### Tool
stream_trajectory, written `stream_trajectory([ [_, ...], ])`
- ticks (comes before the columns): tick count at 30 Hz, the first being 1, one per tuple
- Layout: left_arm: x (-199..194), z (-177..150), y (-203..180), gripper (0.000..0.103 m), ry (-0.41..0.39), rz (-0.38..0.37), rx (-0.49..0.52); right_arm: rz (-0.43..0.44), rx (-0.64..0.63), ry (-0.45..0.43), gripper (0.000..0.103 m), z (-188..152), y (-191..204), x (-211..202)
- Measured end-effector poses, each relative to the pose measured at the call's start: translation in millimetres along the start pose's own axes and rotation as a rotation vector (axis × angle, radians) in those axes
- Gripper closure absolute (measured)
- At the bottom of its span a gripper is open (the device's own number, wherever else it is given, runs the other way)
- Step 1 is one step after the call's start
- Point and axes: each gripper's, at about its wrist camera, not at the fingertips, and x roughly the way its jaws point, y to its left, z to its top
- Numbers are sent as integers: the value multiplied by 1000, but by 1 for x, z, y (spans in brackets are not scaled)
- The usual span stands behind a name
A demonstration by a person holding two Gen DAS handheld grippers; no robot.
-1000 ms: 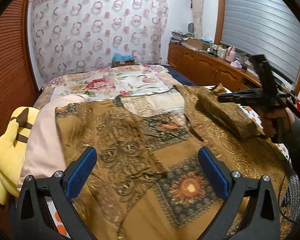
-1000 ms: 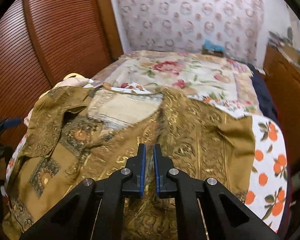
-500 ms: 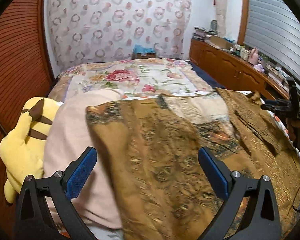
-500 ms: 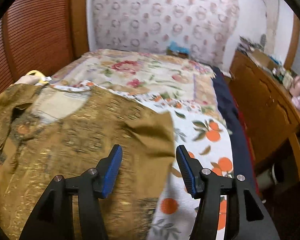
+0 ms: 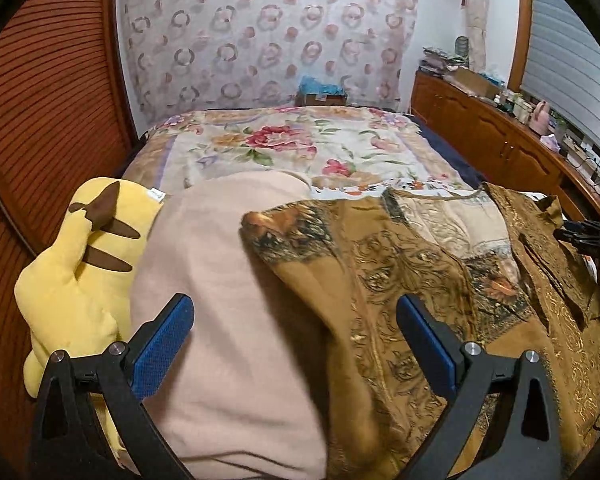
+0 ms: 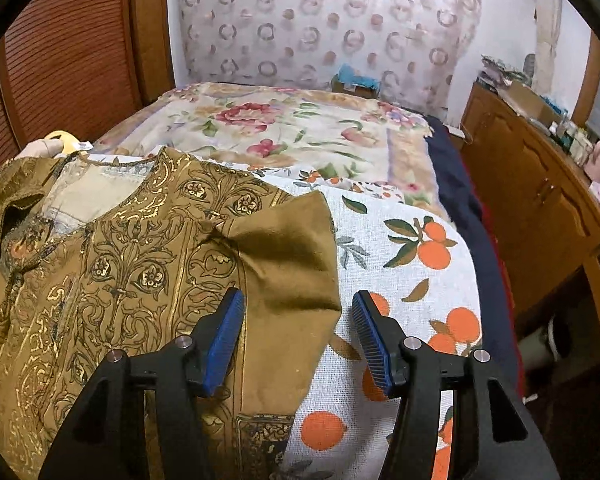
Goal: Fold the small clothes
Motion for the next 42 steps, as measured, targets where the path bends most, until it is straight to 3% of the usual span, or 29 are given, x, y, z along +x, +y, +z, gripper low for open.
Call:
stream_trajectory([
  [5, 8, 9, 5, 1, 11, 11, -5, 27, 15, 8, 38, -2, -13, 4],
  [13, 24, 19, 7, 2, 54, -6, 11, 21, 15, 8, 35, -4, -8, 2],
  [20, 30, 28, 10, 39, 73, -72, -28, 20, 14, 8, 35, -4, -8, 2],
  [29, 38, 29, 6, 41, 88, -57, -9, 12, 16, 12, 32, -5, -9, 3],
  [35, 34, 29, -5, 43, 73, -88, 35, 11, 16, 12, 31, -4, -8, 3],
  [42, 38, 26, -16, 72, 83, -59, 91, 10, 15, 12, 31, -4, -9, 3],
])
